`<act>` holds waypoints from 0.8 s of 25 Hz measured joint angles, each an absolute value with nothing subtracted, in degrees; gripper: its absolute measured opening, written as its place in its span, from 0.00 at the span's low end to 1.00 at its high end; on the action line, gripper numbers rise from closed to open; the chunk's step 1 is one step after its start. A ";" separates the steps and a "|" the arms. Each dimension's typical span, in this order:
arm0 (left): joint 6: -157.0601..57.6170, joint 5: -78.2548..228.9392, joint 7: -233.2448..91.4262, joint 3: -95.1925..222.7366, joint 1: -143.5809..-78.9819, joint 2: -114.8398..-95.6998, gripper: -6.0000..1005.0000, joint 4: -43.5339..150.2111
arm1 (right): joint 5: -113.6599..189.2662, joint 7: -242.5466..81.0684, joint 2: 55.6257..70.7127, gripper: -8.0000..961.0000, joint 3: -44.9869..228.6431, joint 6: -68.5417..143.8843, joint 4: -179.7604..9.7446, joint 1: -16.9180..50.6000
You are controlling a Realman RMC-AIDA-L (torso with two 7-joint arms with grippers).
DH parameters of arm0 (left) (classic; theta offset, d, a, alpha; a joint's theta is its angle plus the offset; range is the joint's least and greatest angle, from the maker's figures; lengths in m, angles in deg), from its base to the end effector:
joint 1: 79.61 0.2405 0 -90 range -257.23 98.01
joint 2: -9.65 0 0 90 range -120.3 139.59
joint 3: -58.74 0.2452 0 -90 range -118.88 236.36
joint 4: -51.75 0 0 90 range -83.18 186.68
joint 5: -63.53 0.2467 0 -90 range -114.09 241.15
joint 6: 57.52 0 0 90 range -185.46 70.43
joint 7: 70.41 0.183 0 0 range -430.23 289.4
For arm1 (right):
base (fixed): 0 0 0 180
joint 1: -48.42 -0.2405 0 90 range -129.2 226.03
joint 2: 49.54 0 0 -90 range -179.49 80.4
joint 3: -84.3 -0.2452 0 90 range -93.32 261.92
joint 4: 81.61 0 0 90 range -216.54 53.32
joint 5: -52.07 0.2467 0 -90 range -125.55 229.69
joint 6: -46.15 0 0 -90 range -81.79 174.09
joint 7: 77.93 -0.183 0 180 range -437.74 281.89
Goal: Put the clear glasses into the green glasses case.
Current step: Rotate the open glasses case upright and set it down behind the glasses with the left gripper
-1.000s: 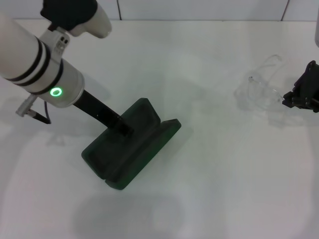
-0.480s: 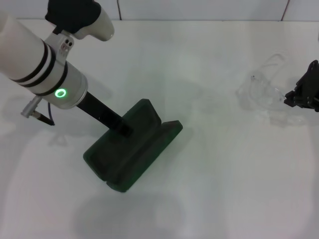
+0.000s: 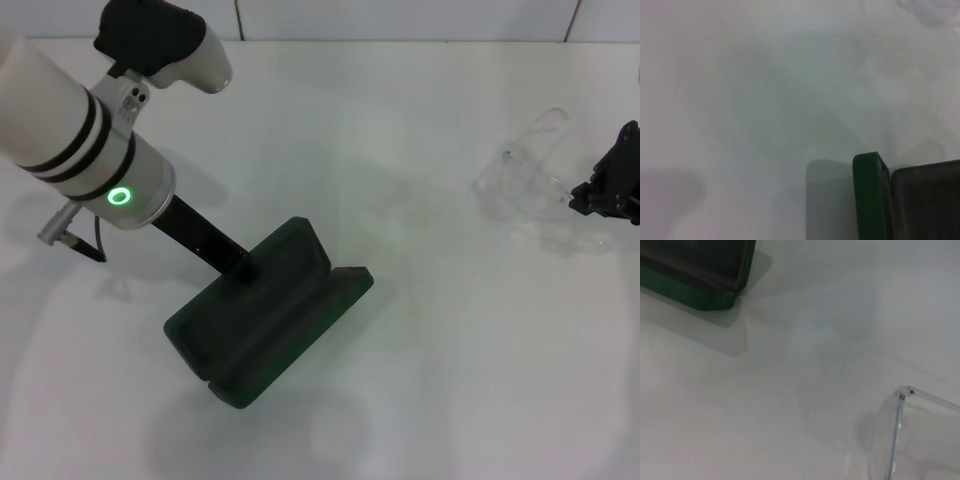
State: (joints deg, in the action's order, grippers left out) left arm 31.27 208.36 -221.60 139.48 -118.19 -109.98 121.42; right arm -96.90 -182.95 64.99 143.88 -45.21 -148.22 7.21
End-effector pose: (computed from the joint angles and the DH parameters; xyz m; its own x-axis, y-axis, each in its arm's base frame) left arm -0.1690 0.3876 -0.0579 0.6751 0.7058 -0.2145 0.6234 -0.7013 -0.3457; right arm 0.2096 0.4307 0.0388 0.9176 -0.2523 0.3071 -0.1470 -0.9333 -0.3276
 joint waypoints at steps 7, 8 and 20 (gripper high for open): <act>31.92 208.43 -221.83 141.40 -117.53 -110.15 0.18 125.51 | -96.85 -182.95 65.07 0.06 143.88 -45.29 -148.36 7.98; 31.92 208.52 -221.79 142.37 -117.09 -110.17 0.18 127.39 | -96.80 -182.95 65.07 0.06 143.88 -45.24 -148.37 8.07; 22.88 215.17 -211.21 156.82 -109.75 -110.17 0.18 144.28 | -95.27 -182.92 64.92 0.06 140.21 -45.68 -151.84 10.98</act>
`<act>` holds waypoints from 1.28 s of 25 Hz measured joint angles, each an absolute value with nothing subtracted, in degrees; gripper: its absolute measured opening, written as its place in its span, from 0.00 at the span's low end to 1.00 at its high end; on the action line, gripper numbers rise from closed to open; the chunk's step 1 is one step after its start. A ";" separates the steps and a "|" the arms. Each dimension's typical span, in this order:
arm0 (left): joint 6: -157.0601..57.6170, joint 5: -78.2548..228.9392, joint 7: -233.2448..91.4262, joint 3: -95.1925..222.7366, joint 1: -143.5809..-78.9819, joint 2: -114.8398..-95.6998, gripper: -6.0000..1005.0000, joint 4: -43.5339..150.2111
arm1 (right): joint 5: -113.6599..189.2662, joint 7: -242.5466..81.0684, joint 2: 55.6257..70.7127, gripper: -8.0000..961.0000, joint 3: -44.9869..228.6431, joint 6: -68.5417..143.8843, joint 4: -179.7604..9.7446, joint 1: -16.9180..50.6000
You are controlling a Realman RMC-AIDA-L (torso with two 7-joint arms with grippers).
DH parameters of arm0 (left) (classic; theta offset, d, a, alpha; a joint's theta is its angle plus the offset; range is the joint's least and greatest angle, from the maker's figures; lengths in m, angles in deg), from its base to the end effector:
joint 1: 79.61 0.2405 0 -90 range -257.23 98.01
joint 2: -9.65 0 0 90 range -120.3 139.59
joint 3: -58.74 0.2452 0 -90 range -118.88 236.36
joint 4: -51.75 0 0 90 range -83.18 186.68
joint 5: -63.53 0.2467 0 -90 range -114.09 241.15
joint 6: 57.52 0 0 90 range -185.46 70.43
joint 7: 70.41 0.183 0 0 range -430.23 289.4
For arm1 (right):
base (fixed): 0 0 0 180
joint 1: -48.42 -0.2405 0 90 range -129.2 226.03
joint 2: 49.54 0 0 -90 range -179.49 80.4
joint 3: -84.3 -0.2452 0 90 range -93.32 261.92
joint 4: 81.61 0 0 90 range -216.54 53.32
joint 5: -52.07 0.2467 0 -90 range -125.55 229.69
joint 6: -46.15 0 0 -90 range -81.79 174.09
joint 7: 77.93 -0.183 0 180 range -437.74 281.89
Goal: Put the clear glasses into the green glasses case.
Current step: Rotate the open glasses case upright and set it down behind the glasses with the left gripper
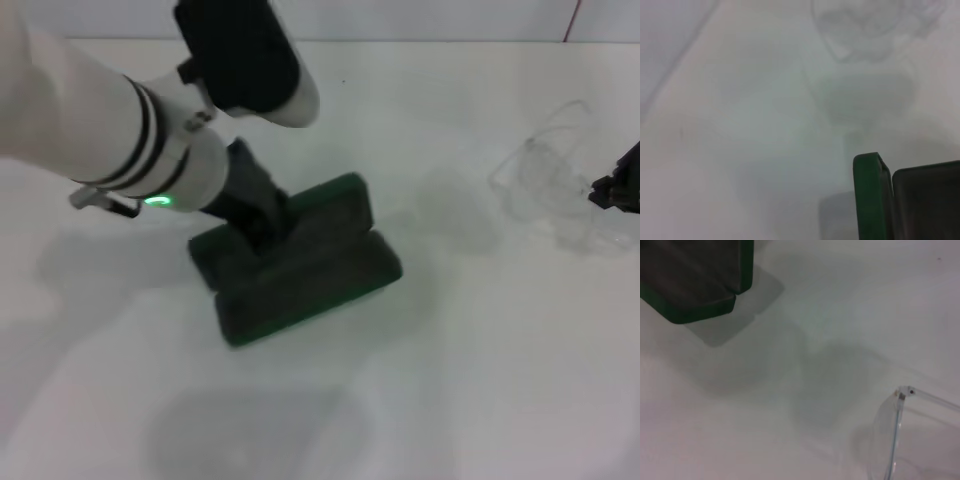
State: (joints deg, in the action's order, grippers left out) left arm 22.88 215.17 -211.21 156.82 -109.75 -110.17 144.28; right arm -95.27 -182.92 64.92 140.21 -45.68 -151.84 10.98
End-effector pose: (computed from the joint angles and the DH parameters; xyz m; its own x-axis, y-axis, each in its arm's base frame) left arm -0.1050 0.3721 -0.0625 0.9268 0.2345 -0.2935 0.0919 -0.8990 -0.4283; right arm 0.2246 0.4237 0.0599 0.9211 -0.3072 0.2393 -0.1998 -0.9002 -0.3869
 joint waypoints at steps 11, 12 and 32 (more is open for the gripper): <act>3.77 220.91 -200.78 171.25 -105.30 -110.23 0.18 145.62 | -94.56 -182.73 64.76 0.06 136.43 -46.53 -152.96 14.45; 2.78 222.23 -200.69 172.59 -105.24 -110.23 0.18 145.59 | -94.54 -182.60 64.75 0.06 136.04 -46.60 -152.96 14.70; -7.59 225.90 -200.82 179.92 -103.04 -110.38 0.18 144.57 | -94.59 -182.22 64.51 0.06 133.96 -47.80 -152.69 15.57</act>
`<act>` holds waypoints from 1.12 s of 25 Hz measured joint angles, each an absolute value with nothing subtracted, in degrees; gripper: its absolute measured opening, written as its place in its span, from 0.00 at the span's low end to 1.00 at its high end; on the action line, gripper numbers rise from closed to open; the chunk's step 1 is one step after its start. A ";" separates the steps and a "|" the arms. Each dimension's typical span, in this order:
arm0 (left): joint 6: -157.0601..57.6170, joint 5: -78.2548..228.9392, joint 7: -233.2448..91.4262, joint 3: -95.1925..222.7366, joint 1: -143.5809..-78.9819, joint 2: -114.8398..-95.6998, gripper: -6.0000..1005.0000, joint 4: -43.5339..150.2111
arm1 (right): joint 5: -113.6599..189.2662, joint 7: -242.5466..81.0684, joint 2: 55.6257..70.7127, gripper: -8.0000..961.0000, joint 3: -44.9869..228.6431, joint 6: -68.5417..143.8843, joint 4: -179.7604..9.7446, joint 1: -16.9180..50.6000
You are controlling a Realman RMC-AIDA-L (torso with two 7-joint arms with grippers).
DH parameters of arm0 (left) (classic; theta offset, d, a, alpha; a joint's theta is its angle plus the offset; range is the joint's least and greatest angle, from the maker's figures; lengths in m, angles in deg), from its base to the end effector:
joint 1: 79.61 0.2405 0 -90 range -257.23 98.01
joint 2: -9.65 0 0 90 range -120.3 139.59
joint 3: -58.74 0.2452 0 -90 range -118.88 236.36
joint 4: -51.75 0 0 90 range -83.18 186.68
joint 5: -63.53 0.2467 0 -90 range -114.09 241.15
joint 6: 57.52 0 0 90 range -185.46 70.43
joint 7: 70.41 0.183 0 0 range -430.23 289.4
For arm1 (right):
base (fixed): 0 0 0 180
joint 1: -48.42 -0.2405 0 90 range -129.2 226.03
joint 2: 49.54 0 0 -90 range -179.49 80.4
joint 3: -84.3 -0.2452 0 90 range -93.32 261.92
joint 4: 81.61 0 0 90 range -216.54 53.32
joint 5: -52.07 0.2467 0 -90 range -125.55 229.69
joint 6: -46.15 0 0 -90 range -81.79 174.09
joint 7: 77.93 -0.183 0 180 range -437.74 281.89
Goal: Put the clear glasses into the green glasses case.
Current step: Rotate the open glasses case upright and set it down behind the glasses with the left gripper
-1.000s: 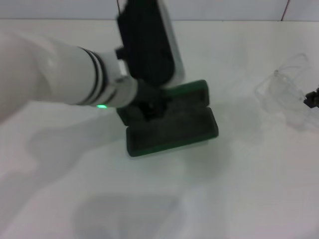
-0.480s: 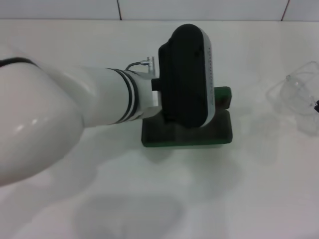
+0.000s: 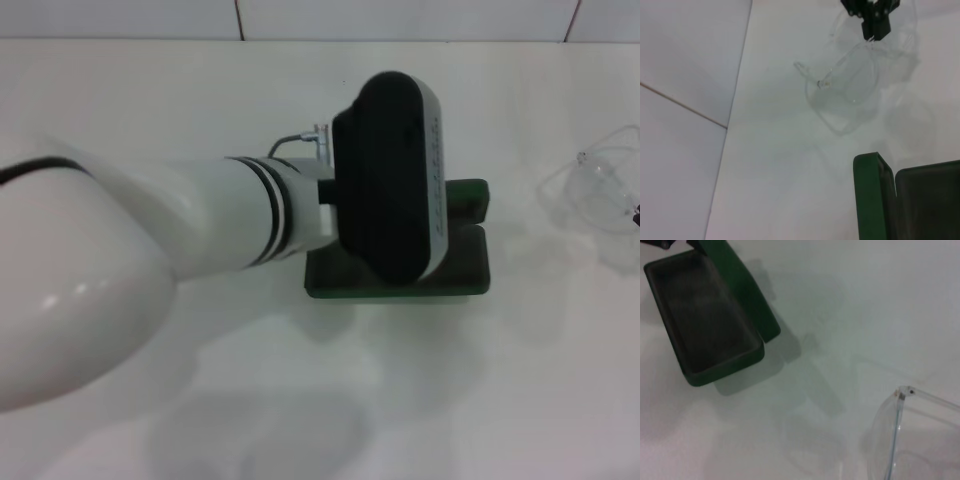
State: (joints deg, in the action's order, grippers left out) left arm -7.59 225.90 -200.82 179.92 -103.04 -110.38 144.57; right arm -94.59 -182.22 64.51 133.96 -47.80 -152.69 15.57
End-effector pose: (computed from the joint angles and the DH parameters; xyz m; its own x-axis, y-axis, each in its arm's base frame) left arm -0.0643 0.3495 -0.1375 0.8984 -0.2943 -0.3258 -0.4230 -0.7793 -0.4624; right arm 0.2626 0.4029 0.0827 0.8931 -0.4182 0.1656 -0.3196 -0.8492 -0.4204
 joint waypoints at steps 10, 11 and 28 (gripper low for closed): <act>-13.89 226.03 -199.95 182.68 -102.82 -110.41 0.18 141.79 | -94.63 -181.68 64.46 0.06 133.96 -47.80 -152.44 15.97; -14.36 226.04 -199.83 182.69 -102.79 -110.41 0.18 141.60 | -94.62 -181.68 64.45 0.06 133.96 -47.80 -152.45 15.98; -18.35 226.11 -195.43 182.93 -100.68 -110.49 0.18 139.04 | -94.61 -181.55 64.36 0.06 133.25 -48.06 -152.36 15.57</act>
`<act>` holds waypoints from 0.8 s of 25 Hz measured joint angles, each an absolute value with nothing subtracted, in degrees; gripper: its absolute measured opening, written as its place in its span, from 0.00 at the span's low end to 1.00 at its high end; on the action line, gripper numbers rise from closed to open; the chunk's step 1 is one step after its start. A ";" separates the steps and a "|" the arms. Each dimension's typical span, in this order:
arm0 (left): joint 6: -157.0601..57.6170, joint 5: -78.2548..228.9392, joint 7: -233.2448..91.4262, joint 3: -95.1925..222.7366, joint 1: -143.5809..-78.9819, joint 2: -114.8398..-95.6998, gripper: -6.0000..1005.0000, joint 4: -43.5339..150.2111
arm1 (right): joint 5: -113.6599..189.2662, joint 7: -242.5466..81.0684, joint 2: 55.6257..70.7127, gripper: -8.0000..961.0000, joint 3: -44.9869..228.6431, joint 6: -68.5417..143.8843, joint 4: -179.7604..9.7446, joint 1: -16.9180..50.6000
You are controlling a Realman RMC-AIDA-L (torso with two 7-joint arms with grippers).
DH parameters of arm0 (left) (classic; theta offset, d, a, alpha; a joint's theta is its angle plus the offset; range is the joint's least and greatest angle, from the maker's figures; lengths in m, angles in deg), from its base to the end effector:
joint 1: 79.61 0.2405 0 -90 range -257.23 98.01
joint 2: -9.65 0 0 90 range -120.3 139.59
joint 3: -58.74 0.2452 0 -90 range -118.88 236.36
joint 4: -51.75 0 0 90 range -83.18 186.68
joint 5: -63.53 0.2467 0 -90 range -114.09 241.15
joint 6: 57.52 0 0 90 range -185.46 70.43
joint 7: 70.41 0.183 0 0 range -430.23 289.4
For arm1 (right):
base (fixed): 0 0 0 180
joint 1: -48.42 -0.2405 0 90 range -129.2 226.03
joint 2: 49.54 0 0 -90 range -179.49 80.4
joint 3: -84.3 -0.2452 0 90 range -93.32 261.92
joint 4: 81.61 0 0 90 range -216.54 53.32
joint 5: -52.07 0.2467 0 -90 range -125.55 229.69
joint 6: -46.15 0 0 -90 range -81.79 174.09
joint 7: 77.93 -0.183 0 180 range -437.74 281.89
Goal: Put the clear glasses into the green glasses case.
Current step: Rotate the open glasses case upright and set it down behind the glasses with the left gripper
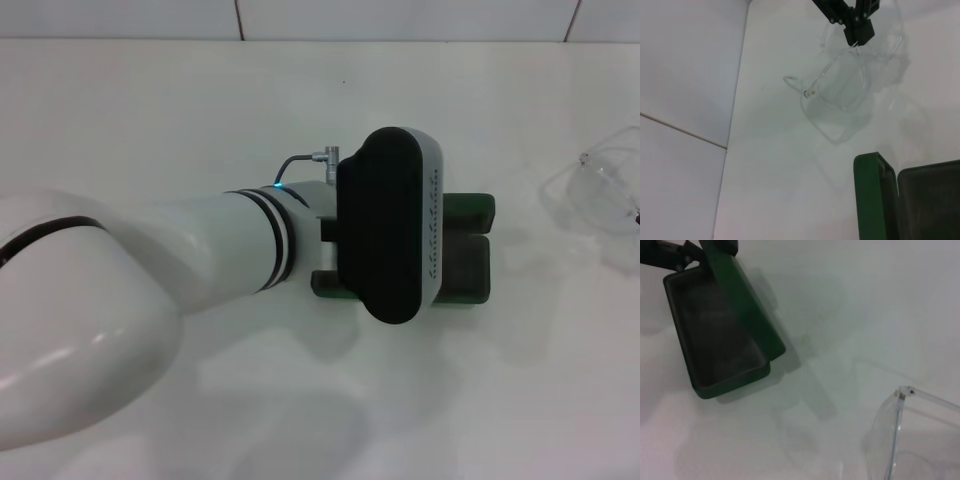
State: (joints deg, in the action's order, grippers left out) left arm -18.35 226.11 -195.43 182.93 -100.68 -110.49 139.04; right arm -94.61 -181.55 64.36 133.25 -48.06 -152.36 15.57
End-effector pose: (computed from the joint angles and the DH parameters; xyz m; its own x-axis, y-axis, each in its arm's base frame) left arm -0.0805 0.3496 -0.1580 0.8670 -0.3754 -0.3278 -0.4944 -0.7299 -0.4720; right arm 0.2650 0.4020 0.0846 0.8937 -0.4180 0.1632 -0.3208 -0.8495 -0.4189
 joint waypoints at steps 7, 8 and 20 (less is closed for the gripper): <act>-18.36 226.11 -194.77 182.55 -100.60 -110.50 0.18 138.70 | -94.61 -181.54 64.36 0.06 133.25 -48.06 -152.36 15.69; -18.37 226.10 -194.64 182.55 -100.60 -110.50 0.18 138.68 | -94.61 -181.55 64.36 0.06 133.25 -48.06 -152.36 15.71; -18.36 226.04 -194.58 182.53 -100.55 -110.54 0.18 138.41 | -94.53 -181.55 64.35 0.06 133.25 -48.48 -152.36 15.73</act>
